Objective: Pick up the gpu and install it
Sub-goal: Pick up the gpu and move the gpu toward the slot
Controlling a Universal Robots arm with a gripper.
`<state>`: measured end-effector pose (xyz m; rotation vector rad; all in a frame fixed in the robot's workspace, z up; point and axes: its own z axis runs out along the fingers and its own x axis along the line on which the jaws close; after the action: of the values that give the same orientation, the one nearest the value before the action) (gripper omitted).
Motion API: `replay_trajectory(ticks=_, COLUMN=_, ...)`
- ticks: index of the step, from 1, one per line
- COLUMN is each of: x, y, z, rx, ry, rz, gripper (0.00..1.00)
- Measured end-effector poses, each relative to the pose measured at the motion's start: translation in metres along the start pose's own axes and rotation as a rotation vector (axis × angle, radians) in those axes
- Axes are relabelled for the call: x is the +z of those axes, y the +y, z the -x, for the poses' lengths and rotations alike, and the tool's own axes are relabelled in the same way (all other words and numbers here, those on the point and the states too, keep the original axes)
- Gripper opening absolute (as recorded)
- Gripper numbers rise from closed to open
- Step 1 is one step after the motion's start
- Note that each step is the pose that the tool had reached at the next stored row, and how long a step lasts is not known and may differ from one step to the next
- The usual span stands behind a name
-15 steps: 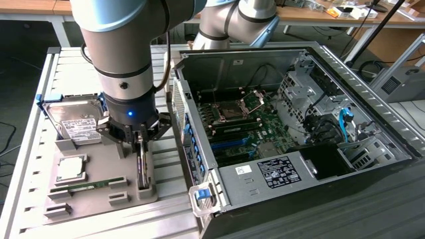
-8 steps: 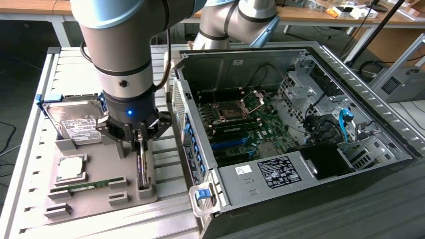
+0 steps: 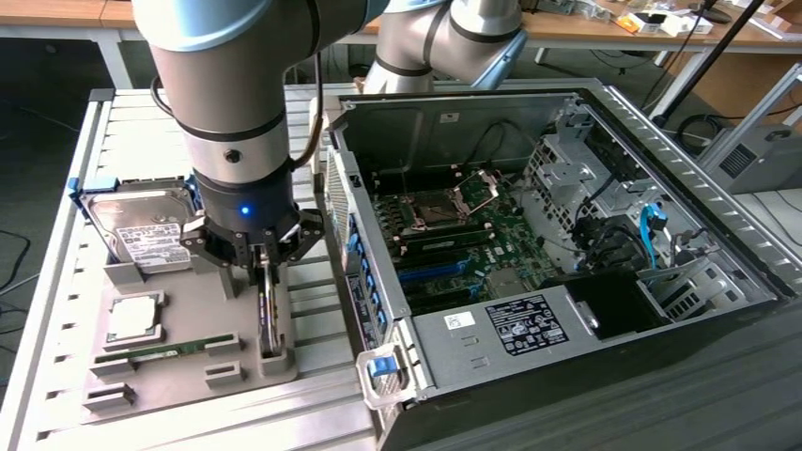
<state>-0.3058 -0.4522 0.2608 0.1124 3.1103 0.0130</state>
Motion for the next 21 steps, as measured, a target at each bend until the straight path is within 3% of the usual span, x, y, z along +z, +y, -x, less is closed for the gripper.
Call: replay_trajectory(ticks=21, x=-0.011, y=0.0001, z=0.0, rx=0.0, ry=0.0001, rz=-0.0001, gripper=0.27)
